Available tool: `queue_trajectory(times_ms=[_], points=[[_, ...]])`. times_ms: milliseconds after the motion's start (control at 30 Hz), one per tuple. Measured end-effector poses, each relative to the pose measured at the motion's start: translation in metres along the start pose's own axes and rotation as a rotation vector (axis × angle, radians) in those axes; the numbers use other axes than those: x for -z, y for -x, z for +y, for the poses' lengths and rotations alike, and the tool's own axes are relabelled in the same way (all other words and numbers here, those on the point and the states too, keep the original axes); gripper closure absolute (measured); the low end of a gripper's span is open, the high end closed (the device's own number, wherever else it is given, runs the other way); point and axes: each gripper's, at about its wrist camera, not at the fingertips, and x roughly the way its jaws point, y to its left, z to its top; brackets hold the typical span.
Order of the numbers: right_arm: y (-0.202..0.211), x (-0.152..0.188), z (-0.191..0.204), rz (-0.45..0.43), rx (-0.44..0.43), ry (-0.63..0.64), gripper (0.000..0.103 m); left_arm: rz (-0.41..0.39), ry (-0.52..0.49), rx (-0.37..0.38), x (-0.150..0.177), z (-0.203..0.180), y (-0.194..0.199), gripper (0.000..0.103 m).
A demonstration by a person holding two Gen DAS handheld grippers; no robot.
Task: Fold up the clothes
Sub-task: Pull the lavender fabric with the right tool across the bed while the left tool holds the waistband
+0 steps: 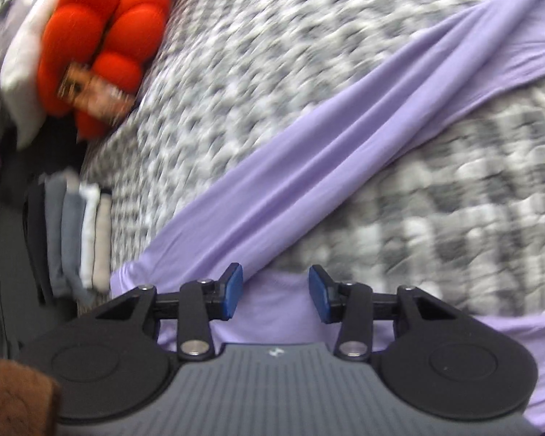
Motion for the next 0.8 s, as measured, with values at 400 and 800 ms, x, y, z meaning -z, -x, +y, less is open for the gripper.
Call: queue_trajectory(times_ms=[400, 800], points=[[0.015, -0.022, -0.027, -0.102, -0.016, -0.092, 0.063, -0.049, -0.007, -0.043, -0.002, -0.01, 0.007, 0.09], [0.021, -0.029, -0.033, -0.114, -0.009, -0.088, 0.099, -0.059, -0.007, -0.045, -0.006, -0.014, 0.008, 0.095]])
